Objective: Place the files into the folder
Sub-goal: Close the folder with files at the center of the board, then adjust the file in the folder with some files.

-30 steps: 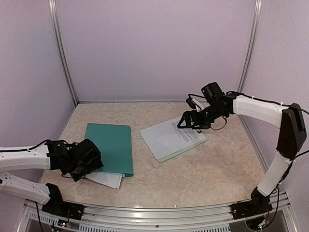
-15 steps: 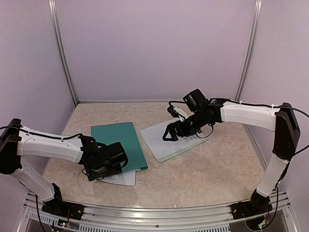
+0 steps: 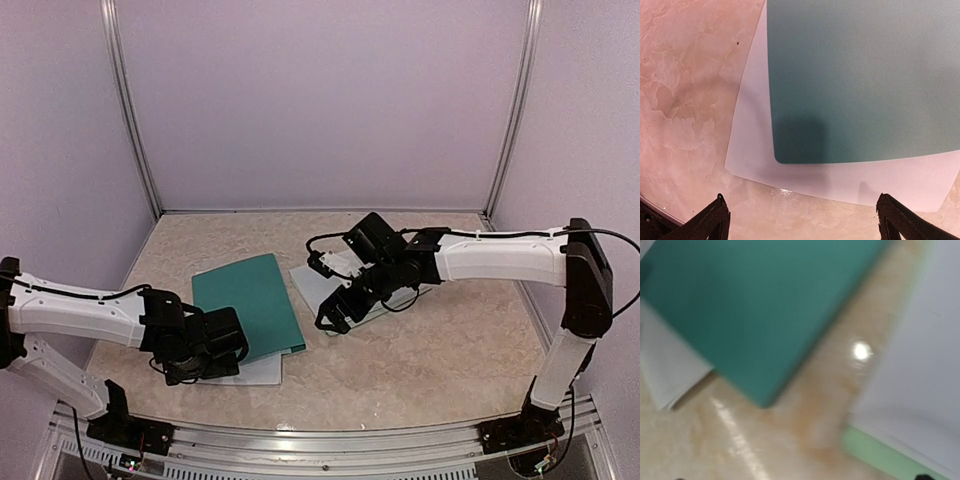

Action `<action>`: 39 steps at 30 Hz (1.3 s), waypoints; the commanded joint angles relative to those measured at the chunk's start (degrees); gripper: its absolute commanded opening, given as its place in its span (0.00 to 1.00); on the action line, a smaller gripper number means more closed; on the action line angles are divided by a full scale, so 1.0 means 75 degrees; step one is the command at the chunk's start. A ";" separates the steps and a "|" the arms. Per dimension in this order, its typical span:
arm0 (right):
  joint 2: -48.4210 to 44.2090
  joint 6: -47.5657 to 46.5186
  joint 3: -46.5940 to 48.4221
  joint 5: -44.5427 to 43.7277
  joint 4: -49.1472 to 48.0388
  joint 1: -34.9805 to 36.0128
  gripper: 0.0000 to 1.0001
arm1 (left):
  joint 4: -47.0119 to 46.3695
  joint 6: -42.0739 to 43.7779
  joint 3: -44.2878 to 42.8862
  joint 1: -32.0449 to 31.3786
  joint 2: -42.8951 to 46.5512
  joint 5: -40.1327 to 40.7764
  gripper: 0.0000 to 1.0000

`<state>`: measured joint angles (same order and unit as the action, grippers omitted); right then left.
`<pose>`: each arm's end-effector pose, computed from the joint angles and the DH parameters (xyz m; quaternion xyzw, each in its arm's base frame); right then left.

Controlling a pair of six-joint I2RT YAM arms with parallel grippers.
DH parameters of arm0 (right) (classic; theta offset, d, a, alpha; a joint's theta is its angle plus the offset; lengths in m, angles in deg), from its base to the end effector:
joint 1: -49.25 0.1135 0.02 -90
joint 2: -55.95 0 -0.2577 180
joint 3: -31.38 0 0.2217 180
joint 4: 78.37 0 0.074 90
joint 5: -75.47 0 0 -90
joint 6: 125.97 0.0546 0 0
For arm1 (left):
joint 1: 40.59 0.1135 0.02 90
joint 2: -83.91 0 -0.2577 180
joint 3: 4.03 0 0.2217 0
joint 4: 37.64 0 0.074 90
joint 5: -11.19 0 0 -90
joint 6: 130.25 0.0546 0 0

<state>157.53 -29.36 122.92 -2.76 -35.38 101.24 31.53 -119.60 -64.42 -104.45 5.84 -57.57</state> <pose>0.2170 0.2958 0.2255 -0.3939 0.8579 0.2391 0.2274 0.0992 -0.1572 0.1736 -0.1374 0.9729 0.0325 0.1833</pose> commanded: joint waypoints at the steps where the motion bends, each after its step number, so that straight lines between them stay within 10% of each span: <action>1: 0.0111 -0.0765 0.0046 -0.0947 -0.0183 0.0971 0.96 | 0.0322 -0.0159 0.0204 -0.0006 0.0754 -0.0027 0.99; 15: 0.3505 -0.2594 0.4376 -0.2567 0.2058 0.2736 0.98 | 0.0789 0.0845 0.0416 0.3064 0.4807 -0.0704 0.99; 39: 0.5265 -0.3378 0.6095 -0.3154 0.3121 0.3254 0.99 | -0.0510 0.2886 -0.0135 0.5171 0.3901 -0.2097 0.99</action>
<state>194.91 -54.34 167.05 -22.72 -13.76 125.39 29.83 -100.12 -64.05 -66.28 35.68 -71.41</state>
